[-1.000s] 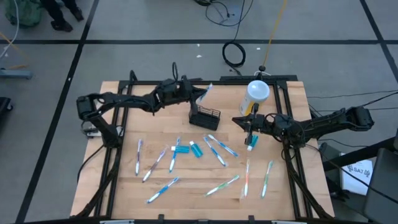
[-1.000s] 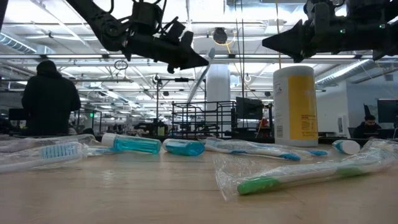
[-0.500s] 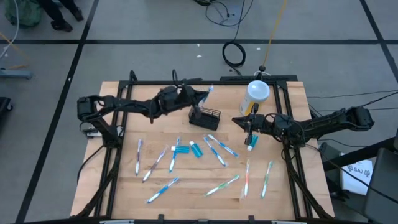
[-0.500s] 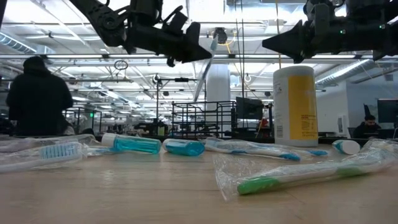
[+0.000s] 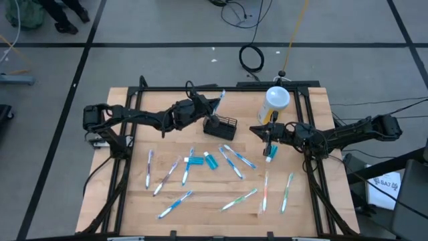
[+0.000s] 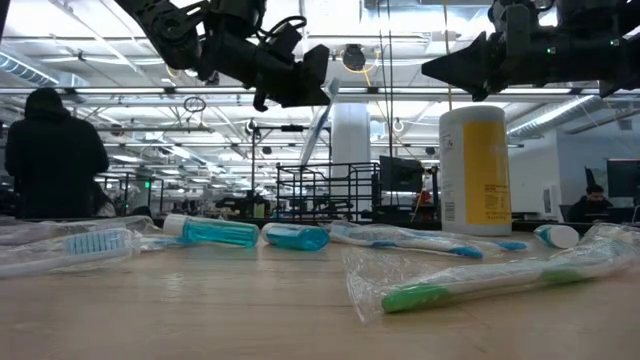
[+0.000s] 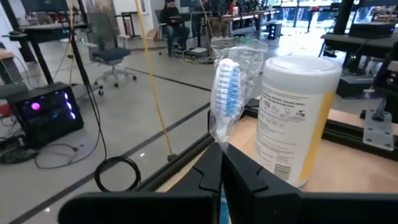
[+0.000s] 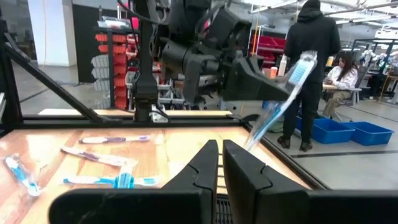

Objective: Pick & Place toothbrushing station
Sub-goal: Put the blue toothbrush into the black wire organizer

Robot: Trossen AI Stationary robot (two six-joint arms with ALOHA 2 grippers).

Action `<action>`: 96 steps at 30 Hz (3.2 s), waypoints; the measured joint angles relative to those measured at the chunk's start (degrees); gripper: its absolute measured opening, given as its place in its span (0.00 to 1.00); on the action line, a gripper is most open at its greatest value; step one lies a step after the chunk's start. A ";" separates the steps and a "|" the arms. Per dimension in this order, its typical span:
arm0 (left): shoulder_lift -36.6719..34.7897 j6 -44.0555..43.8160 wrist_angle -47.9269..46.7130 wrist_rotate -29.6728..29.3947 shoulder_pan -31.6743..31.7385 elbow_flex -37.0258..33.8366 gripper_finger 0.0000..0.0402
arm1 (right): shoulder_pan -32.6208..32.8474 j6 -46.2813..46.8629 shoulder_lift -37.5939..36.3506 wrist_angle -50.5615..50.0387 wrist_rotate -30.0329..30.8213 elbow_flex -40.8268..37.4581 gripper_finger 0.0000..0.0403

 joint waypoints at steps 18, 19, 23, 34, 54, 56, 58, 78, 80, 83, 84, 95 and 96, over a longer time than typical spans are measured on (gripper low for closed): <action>-4.06 5.82 1.31 5.66 -0.59 0.04 0.01 | 0.00 3.12 14.98 13.69 -1.17 5.07 0.37; -4.66 5.81 1.37 6.58 -0.81 0.04 0.01 | 0.02 3.68 16.58 13.67 -0.84 6.40 0.38; -7.37 5.74 1.33 15.13 -2.33 0.04 0.01 | 0.00 4.05 22.34 13.67 2.79 11.82 0.40; -7.98 3.13 2.56 28.19 -7.59 0.04 0.01 | 0.04 5.82 29.43 18.03 -6.17 18.24 0.43; -7.89 3.71 5.03 26.19 -10.42 0.04 0.01 | -0.29 6.17 29.70 17.51 -12.28 19.10 0.25; -7.89 3.77 5.03 26.13 -10.42 0.04 0.01 | -0.29 6.06 29.70 17.69 -13.62 19.10 0.19; -7.89 3.78 4.98 26.10 -10.38 0.04 0.02 | -0.27 6.08 29.70 17.68 -13.61 19.10 0.12; -7.93 5.69 -1.71 26.05 -9.22 0.04 0.23 | -0.51 5.74 29.70 14.68 -11.46 19.04 0.01; -7.93 5.16 -3.24 26.01 -9.01 0.04 0.28 | -0.70 5.64 29.43 13.06 -10.43 19.04 0.00; -7.93 6.66 -7.13 25.99 -8.96 0.50 0.35 | -1.25 5.70 28.09 10.16 -10.41 19.04 0.00; -8.12 7.07 -9.48 25.87 -8.98 1.04 0.38 | -1.37 6.07 27.30 8.19 -10.31 19.04 0.00; -8.00 9.07 -33.83 17.31 -8.54 14.53 0.51 | -2.01 7.16 20.87 -5.45 -10.26 18.99 0.00; -7.98 8.76 -33.70 18.18 -8.54 14.85 0.51 | -2.01 7.17 20.83 -5.37 -10.25 19.02 0.00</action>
